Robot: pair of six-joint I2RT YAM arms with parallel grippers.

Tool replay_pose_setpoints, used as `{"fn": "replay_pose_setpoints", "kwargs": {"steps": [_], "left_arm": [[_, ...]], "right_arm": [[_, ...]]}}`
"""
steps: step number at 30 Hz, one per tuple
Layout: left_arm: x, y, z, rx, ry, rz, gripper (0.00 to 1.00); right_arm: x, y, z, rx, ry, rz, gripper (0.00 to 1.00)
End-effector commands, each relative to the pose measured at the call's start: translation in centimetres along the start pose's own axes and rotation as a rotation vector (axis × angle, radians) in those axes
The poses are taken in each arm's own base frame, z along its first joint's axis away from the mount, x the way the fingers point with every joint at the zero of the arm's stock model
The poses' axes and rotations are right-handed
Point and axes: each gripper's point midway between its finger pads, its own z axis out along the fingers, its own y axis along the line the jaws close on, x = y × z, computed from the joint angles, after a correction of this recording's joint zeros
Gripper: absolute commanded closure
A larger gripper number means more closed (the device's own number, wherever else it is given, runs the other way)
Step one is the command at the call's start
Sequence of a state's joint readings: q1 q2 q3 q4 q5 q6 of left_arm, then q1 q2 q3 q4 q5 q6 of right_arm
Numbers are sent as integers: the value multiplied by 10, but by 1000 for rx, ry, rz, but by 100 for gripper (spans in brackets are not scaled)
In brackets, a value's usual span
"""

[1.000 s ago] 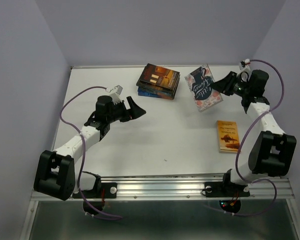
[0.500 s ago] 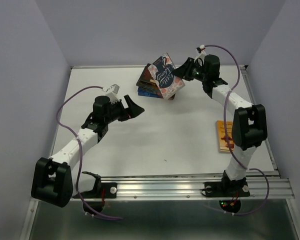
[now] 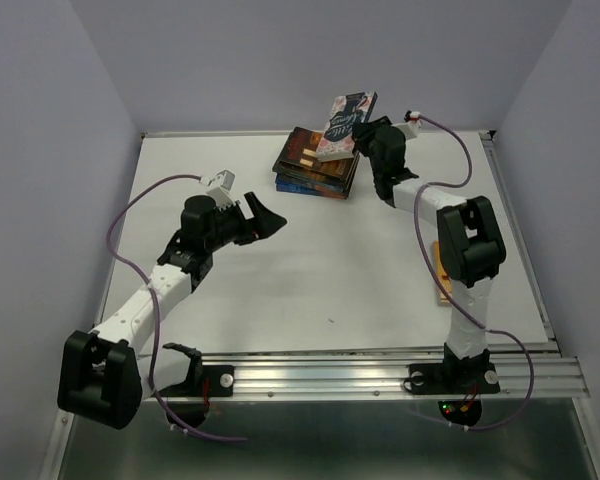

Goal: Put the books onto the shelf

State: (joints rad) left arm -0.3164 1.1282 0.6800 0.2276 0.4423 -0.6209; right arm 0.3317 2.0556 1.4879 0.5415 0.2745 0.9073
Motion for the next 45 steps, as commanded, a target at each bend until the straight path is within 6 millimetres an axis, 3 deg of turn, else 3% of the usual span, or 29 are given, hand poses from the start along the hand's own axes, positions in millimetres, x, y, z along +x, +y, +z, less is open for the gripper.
{"fn": "replay_pose_setpoints", "kwargs": {"steps": [1,3,4,5,7,9,10,12,14,16,19,22,29,33,36,38,39,40,43,45], "left_arm": [[-8,-4,-9,5,-47,43,1],[-10,-5,-11,4,-55,44,1],[-11,-4,-11,1,-59,43,1],[-10,-3,-11,-1,-56,43,1],[-9,-2,-10,-6,-55,40,1],[-7,0,-10,-14,-48,32,1],[-6,1,-10,-15,-46,28,1],[-4,2,-10,-19,-45,21,1],[-4,4,-10,-25,-48,17,1],[-4,4,-10,-28,-49,14,1],[-3,7,-10,-40,-44,9,1],[-5,10,-8,-62,-53,2,1],[-27,12,9,-100,-84,-24,1],[-44,4,30,-61,-81,-8,1],[-49,-3,44,-16,-60,10,1],[-46,1,56,-7,-32,9,1],[-49,-2,60,9,-29,6,1],[-49,-4,63,24,-19,9,1],[-45,-12,80,83,27,30,1],[-43,-12,93,90,51,32,1]], "right_arm": [[-21,34,-5,38,-269,143,95],[-4,21,-8,88,-267,207,94],[10,8,-10,116,-252,208,87],[25,12,-15,119,-236,208,85],[42,3,-19,168,-219,185,73],[56,2,-27,196,-216,181,70],[63,-2,-31,218,-207,165,63],[71,-1,-37,246,-196,134,59],[80,1,-39,256,-175,103,47],[92,0,-36,268,-125,98,24],[102,0,-35,271,-74,80,9],[110,-9,-43,285,-34,71,3],[84,8,-67,242,3,-75,0],[56,4,-95,257,-5,-212,0],[33,0,-99,270,-29,-308,0],[13,-4,-86,239,-3,-355,0],[17,3,-75,175,57,-386,0],[3,-4,-62,164,71,-404,0],[6,-14,-40,110,173,-479,0],[-7,-24,-15,120,175,-490,0]]}}
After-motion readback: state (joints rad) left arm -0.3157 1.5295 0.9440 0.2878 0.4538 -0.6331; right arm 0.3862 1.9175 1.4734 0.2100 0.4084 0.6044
